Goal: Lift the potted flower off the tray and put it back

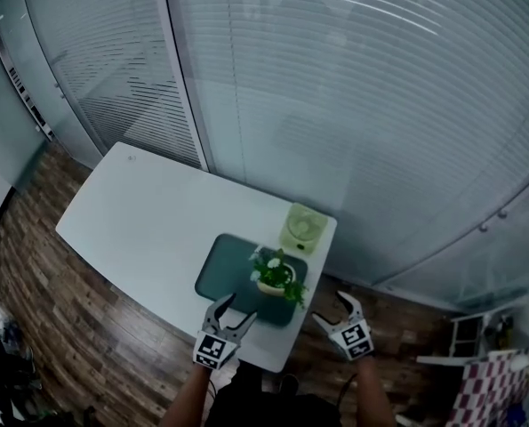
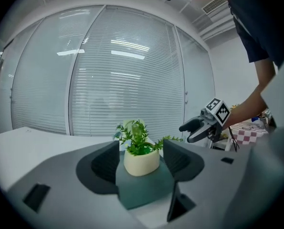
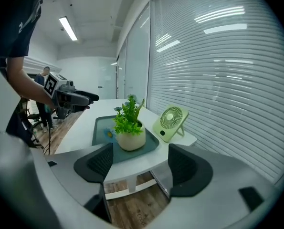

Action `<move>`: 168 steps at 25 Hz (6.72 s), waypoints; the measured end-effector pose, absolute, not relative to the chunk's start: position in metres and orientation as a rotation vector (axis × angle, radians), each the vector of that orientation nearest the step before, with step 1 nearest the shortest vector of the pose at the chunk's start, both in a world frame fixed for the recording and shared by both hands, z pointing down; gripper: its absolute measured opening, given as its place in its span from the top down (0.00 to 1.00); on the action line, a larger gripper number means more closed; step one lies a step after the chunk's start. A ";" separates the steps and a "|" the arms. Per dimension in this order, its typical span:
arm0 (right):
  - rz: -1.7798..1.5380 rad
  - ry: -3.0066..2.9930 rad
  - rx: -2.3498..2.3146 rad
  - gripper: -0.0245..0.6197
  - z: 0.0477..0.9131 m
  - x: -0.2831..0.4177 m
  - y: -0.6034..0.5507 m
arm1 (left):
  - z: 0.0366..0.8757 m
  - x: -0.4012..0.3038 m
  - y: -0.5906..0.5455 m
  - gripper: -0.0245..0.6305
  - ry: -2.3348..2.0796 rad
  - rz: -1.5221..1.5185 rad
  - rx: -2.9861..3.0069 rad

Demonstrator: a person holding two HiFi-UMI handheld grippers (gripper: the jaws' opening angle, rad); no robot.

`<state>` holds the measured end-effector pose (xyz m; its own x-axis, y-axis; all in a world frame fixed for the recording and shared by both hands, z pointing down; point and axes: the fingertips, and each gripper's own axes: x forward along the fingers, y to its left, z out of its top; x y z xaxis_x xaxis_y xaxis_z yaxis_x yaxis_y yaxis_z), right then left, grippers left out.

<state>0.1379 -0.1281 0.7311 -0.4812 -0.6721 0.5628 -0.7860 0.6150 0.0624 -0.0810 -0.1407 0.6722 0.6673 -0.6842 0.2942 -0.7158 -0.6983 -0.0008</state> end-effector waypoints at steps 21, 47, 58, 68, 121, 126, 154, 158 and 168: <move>0.274 -2.419 0.759 0.41 0.778 0.084 -0.154 | 0.744 -0.058 -0.169 0.54 -0.968 0.615 2.780; 0.206 -2.519 0.473 0.38 0.776 0.040 -0.180 | 0.758 -0.024 -0.176 0.53 -0.681 0.744 2.936; 0.210 -2.517 0.480 0.38 0.775 0.034 -0.183 | 0.760 -0.018 -0.185 0.52 -0.681 0.765 2.886; 0.219 -2.524 0.529 0.38 0.780 0.031 -0.190 | 0.766 -0.020 -0.190 0.52 -0.686 0.742 2.835; 0.054 -2.599 0.678 0.38 0.657 0.028 -0.104 | 0.650 -0.020 -0.105 0.52 -0.706 0.675 2.977; 0.016 -2.601 0.673 0.38 0.641 0.029 -0.080 | 0.630 -0.023 -0.082 0.52 -0.732 0.640 3.016; 0.047 -2.664 0.603 0.38 0.630 0.018 0.012 | 0.622 -0.037 0.010 0.52 -0.775 0.603 2.950; 0.107 -2.654 0.588 0.38 0.638 0.018 0.013 | 0.620 -0.041 0.010 0.52 -0.771 0.572 2.935; 0.139 -2.657 0.559 0.38 0.645 0.019 0.016 | 0.626 -0.041 0.014 0.52 -0.770 0.573 2.908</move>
<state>0.0194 0.0163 0.6454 -0.8313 -0.3630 0.4210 -0.4050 0.9142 -0.0115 -0.0407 0.0144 0.6261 0.8039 -0.4619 0.3747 -0.4914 -0.8707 -0.0190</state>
